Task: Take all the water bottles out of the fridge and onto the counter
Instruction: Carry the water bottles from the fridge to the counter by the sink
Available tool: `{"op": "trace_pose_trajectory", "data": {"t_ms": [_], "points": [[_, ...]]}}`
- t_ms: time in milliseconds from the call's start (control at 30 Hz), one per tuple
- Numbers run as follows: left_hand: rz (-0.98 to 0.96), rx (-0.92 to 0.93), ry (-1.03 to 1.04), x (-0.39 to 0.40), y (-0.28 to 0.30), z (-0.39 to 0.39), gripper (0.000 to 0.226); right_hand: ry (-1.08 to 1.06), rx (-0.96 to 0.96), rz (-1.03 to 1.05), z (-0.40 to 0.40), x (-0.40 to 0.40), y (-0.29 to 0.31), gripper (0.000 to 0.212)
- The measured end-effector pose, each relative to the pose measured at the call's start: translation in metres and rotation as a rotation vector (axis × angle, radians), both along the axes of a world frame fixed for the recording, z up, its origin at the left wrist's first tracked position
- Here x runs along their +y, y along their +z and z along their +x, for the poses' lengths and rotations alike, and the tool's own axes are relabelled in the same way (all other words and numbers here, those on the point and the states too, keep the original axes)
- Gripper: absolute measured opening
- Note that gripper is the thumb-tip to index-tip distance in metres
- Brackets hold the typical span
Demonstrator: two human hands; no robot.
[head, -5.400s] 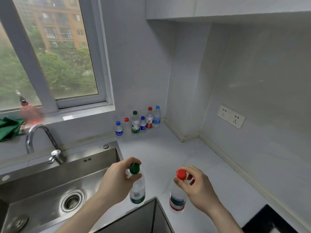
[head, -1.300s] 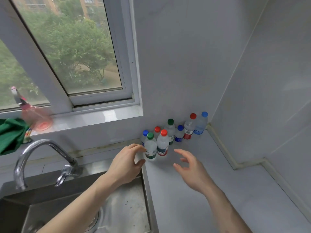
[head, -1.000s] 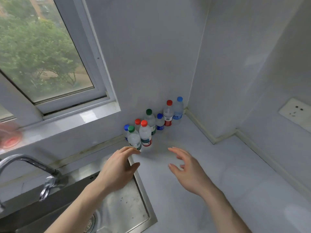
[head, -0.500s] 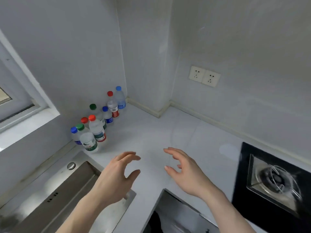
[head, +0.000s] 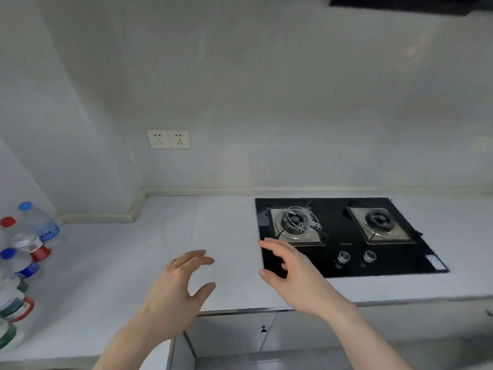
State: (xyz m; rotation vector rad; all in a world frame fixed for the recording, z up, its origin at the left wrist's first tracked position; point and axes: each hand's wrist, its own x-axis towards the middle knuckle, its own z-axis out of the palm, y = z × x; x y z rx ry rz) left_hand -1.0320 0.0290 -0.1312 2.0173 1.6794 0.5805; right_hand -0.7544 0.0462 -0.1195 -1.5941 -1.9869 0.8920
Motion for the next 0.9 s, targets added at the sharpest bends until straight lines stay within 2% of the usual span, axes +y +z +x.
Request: {"op": "trace_pose_trajectory", "data": {"t_ms": [200, 400, 667, 900], "points": [[0.06, 0.027, -0.221, 0.03, 0.026, 0.113, 0.047, -0.241, 0.025, 0.069, 0.118, -0.04, 0.019, 0.059], [0.125, -0.042, -0.499, 0.043, 0.044, 0.277, 0.049, -0.481, 0.02, 0.115, 0.264, -0.1, 0.033, 0.059], [0.233, -0.074, -0.803, 0.011, 0.077, 0.494, 0.049, -0.742, -0.058, 0.194, 0.433, -0.186, 0.054, 0.058], [0.256, -0.085, -1.045, -0.022, 0.09, 0.644, 0.042, -0.972, -0.142, 0.225, 0.534, -0.274, 0.066, 0.056]]}}
